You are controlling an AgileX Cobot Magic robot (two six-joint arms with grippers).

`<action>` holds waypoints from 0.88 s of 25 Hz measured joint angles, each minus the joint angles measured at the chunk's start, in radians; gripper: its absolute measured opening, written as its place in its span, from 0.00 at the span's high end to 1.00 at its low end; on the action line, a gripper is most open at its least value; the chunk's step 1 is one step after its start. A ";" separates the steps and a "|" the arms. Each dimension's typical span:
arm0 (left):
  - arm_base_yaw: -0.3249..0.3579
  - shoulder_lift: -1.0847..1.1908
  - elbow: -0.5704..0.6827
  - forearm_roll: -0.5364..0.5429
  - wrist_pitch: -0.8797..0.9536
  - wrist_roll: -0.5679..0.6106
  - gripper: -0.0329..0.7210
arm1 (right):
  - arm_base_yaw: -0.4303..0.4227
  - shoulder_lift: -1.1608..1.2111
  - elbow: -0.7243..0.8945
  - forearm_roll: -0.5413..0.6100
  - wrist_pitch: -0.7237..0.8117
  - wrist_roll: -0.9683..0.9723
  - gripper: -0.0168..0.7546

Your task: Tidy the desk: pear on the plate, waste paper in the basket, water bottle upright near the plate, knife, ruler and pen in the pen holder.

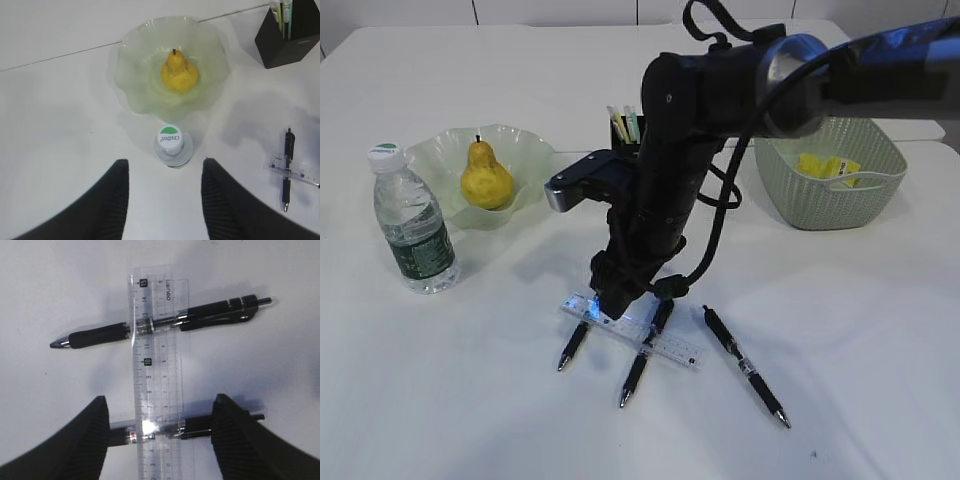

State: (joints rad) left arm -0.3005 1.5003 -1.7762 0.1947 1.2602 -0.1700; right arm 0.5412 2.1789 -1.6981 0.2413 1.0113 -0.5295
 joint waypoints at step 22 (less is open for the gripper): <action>0.000 0.000 0.000 0.002 0.000 -0.002 0.52 | 0.046 0.106 -0.065 -0.066 -0.008 -0.004 0.32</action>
State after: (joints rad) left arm -0.3005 1.5003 -1.7762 0.1966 1.2602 -0.1716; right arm 0.5872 2.2852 -1.7632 0.1749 1.0028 -0.5331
